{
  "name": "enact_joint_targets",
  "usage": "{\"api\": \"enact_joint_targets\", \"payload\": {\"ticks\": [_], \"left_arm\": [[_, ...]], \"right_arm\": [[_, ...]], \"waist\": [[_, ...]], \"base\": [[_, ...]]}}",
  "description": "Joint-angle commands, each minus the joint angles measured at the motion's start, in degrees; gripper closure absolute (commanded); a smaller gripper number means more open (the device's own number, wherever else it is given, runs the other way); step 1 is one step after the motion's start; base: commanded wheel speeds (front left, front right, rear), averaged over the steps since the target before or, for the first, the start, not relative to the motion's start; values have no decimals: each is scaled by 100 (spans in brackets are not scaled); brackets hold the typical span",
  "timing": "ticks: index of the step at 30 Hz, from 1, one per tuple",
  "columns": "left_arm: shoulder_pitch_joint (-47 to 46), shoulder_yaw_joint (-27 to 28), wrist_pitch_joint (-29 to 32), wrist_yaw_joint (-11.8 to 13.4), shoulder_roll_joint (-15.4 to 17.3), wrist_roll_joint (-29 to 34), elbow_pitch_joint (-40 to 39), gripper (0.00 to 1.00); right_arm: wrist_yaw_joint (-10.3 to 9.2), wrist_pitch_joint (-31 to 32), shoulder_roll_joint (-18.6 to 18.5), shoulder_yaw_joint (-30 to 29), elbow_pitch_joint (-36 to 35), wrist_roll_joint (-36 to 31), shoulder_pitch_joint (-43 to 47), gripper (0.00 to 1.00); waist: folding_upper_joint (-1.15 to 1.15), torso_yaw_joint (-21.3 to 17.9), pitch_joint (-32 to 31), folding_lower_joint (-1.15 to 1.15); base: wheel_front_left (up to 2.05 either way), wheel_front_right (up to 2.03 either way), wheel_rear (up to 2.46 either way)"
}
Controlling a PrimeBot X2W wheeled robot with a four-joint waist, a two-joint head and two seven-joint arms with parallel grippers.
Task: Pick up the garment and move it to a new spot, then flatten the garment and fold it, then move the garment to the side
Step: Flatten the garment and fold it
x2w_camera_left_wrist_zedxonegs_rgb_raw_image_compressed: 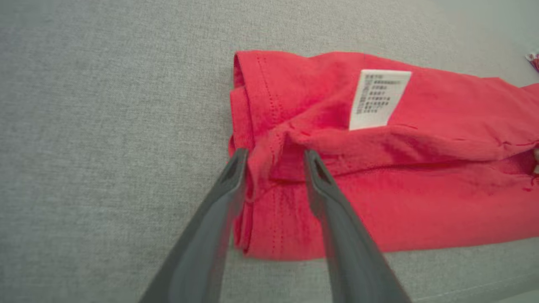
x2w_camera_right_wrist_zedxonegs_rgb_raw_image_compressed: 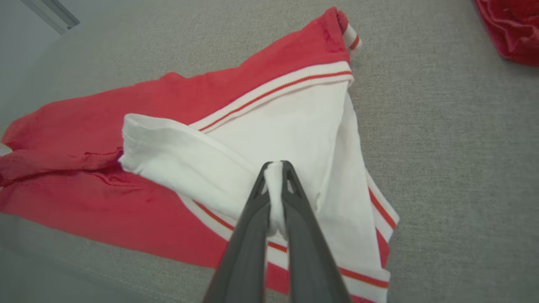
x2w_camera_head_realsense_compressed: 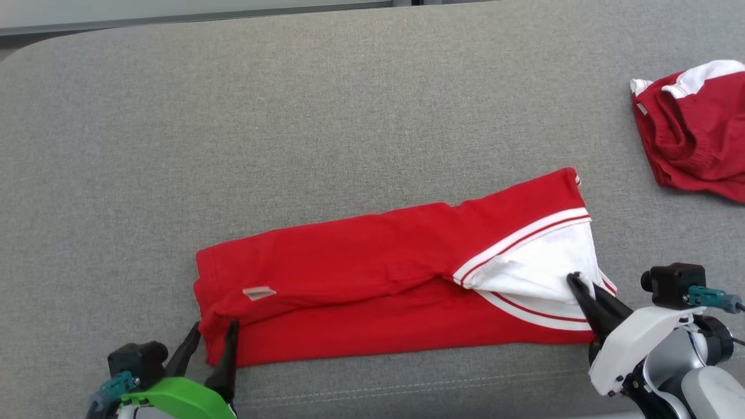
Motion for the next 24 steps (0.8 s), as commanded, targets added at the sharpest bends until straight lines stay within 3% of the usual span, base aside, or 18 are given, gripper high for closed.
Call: {"api": "enact_joint_targets", "payload": {"ticks": [1,14,24], "left_arm": [[123,-41,43,-48,45,-48,-22,0],[770,280,-160,331,243,-126,-646,0],[352,178,-156,557,167,273,-1079,0]], "right_arm": [[-1,-67,-39,27,40,47,124,0],[-1,-92,-253,-310,156,125,954,0],[-1,234,-139,-686,64,-19,687,0]], "waist": [[0,-3,-63,0],[0,-9,-613,0],[0,172,-989,0]], "base": [[0,0,0],[0,0,0],[0,0,0]]}}
